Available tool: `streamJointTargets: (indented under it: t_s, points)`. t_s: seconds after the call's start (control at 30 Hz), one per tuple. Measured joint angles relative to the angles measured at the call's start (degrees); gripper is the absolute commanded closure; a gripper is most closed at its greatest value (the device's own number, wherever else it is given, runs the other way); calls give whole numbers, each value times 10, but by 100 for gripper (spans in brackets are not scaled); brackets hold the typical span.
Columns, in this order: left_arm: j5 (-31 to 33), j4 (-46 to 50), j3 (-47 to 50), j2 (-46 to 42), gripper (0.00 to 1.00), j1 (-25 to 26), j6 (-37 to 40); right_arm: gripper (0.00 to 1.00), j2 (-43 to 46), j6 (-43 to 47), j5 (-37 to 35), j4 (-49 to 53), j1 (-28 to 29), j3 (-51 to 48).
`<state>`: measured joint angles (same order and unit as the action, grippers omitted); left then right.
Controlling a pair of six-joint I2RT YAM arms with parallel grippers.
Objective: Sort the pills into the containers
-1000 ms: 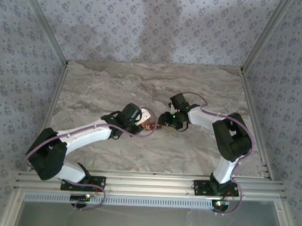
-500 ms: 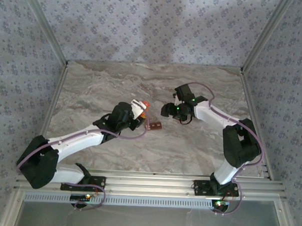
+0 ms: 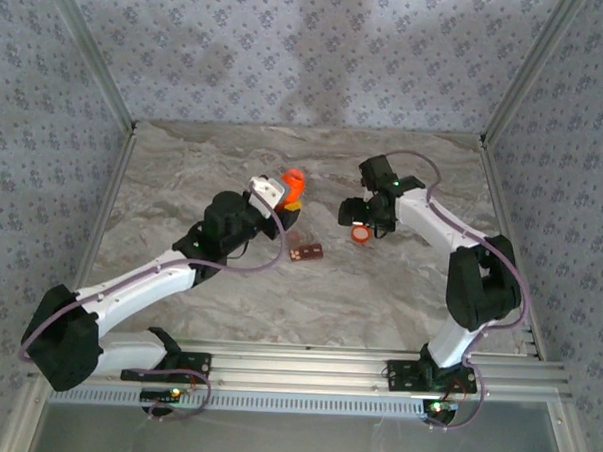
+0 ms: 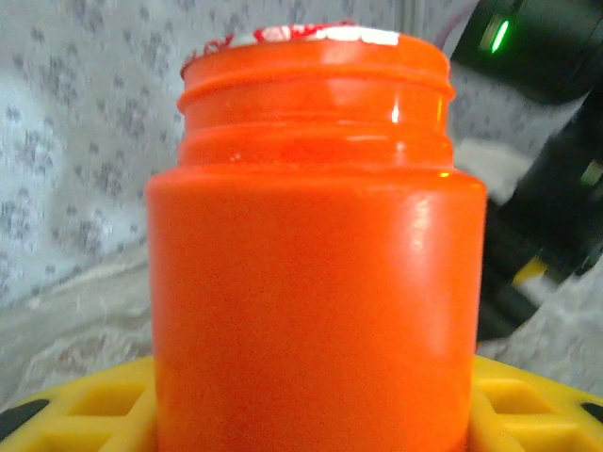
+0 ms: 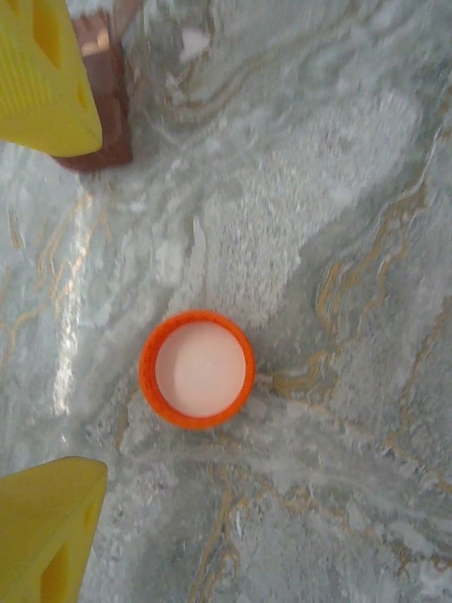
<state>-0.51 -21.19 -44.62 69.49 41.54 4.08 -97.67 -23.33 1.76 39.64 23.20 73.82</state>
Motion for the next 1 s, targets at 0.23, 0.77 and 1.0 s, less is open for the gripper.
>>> streamJointTargets:
  t_s: [0.23,0.77,1.0]
  points:
    - [-43,-47,-45,0,100,-3,-26,37,-61,22,-27,21,-2,3]
    - [-94,-110,-47,-1,100,-33,-100,56,-148,49,-40,40,22,99]
    - [-103,-112,-47,-1,100,-33,-102,63,-169,50,-42,45,24,109]
